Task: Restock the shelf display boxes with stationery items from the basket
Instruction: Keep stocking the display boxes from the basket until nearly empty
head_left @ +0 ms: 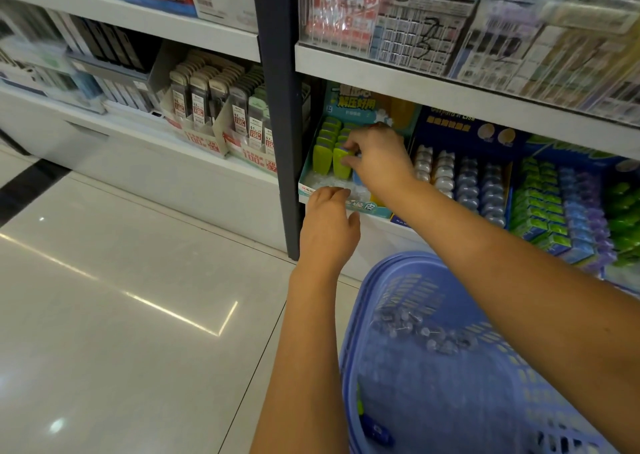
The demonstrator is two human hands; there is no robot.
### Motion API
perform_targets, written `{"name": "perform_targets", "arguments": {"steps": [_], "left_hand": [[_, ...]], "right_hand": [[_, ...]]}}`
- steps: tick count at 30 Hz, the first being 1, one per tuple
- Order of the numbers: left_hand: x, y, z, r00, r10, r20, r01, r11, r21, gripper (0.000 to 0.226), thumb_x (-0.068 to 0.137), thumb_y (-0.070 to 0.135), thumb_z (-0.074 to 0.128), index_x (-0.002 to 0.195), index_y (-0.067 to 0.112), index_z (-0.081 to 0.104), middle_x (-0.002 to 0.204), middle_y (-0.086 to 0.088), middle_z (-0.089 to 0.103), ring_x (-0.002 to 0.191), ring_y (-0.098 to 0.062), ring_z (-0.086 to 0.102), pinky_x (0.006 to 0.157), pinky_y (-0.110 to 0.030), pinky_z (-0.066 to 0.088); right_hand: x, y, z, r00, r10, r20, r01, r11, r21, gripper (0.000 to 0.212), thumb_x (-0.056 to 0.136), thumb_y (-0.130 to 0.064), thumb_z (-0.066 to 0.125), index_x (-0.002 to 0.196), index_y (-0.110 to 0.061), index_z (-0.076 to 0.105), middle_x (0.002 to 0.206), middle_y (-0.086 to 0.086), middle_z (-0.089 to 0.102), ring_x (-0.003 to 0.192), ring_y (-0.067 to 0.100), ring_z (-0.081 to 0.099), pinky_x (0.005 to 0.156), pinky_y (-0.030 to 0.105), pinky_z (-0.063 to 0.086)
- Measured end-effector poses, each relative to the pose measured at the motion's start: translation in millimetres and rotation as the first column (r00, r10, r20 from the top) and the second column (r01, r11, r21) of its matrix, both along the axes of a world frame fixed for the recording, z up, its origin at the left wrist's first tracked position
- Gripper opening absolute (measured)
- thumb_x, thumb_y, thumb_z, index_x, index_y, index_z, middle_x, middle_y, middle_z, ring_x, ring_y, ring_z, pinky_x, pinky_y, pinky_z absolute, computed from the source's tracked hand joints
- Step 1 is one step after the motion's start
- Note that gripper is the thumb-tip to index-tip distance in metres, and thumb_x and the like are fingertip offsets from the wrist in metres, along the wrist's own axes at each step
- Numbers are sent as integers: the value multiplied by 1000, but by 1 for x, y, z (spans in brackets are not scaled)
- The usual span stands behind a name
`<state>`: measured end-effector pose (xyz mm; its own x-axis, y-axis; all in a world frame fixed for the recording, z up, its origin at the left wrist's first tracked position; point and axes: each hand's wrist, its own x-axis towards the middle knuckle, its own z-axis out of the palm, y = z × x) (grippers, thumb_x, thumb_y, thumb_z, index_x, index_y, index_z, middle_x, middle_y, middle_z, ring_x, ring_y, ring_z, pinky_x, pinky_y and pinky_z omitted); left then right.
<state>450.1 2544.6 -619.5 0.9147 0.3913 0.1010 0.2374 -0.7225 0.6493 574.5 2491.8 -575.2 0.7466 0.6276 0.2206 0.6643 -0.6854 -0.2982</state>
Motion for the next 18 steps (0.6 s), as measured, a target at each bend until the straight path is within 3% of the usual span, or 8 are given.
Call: {"name": "perform_targets", "arguments": {"steps": [4, 10, 15, 18], "left_hand": [[0, 1, -1, 1000, -10, -5, 10, 1000, 10, 46, 93, 19, 55, 137, 9, 46, 139, -7, 46, 134, -20, 32, 109, -27, 26], [2, 1, 1, 1000, -15, -9, 15, 1000, 10, 45, 93, 18, 55, 136, 8, 48, 139, -7, 46, 134, -21, 33, 107, -28, 30], [-16, -5, 18, 995, 56, 81, -49, 995, -82, 37, 94, 13, 53, 130, 6, 54, 135, -9, 52, 127, -21, 46, 103, -27, 36], [-37, -18, 29, 979, 133, 155, -112, 984, -138, 22, 95, 16, 50, 105, 8, 68, 102, -7, 70, 96, -23, 64, 84, -31, 49]], "right_hand": [[-2, -3, -6, 985, 91, 149, -62, 981, -185, 25, 93, -14, 53, 109, -2, 66, 115, 16, 57, 110, 31, 51, 85, 36, 47], [1, -1, 0, 981, 79, 180, -38, 975, -220, 27, 95, -16, 49, 112, -3, 65, 120, 13, 58, 120, 27, 43, 88, 32, 40], [-6, -1, 18, 994, 36, 100, -13, 974, -226, 28, 94, -11, 44, 117, -5, 59, 129, 17, 51, 121, 33, 45, 100, 38, 39], [-25, -37, 22, 995, 72, -62, -76, 995, -62, 31, 94, -17, 50, 120, -2, 60, 129, 19, 49, 118, 31, 47, 95, 29, 34]]}}
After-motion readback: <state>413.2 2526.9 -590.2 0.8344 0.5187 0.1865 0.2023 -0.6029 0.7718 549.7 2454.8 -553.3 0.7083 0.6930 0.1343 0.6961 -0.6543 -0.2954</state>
